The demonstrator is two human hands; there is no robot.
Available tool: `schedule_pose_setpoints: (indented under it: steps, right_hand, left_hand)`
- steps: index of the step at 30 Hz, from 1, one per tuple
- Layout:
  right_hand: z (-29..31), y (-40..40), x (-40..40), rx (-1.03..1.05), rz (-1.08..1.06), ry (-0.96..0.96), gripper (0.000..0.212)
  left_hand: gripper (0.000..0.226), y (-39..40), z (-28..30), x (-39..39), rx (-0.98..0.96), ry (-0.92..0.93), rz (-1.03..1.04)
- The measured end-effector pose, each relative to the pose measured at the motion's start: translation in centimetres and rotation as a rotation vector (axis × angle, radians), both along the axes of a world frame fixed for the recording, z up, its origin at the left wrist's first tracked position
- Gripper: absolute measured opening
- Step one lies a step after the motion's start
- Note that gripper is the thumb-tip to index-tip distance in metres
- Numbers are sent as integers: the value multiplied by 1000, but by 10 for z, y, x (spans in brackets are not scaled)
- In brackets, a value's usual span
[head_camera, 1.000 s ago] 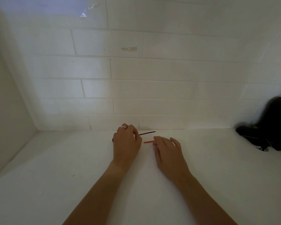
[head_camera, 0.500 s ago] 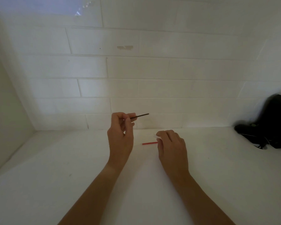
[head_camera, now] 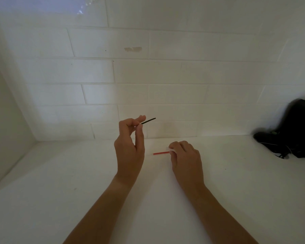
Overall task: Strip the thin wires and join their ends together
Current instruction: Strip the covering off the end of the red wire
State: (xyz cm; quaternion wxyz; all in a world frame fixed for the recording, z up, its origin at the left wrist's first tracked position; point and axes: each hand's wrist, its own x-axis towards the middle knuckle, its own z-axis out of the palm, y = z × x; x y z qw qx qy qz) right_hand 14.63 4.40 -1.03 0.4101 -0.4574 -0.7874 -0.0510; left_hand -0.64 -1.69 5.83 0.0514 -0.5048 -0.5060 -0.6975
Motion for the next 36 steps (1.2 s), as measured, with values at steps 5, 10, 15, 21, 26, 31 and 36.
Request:
schedule_pose_setpoints:
  steps: [5, 10, 15, 21, 26, 31, 36]
  right_hand:
    - [0, 0, 0, 9, 4, 0, 17]
    - [3, -3, 0, 65, -22, 21, 18]
    - [4, -3, 1, 147, -50, 57, 17]
    - [2, 0, 0, 165, 8, 44, 17]
    - [2, 0, 1, 166, 17, 30, 18]
    - [3, 0, 0, 171, 44, 38, 16]
    - [2, 0, -1, 181, 50, 33, 14]
  left_hand:
    - [6, 0, 0, -1, 19, 11, 5]
    - [8, 4, -4, -5, -4, 220, 97]
    - [17, 14, -20, -11, -290, 379, -69]
    - [18, 21, -32, -11, -526, 392, -165]
    - [9, 22, -32, -11, -475, 412, -132]
    - [9, 24, -33, -10, -459, 402, -182]
    - [10, 23, -34, -9, -457, 380, -219]
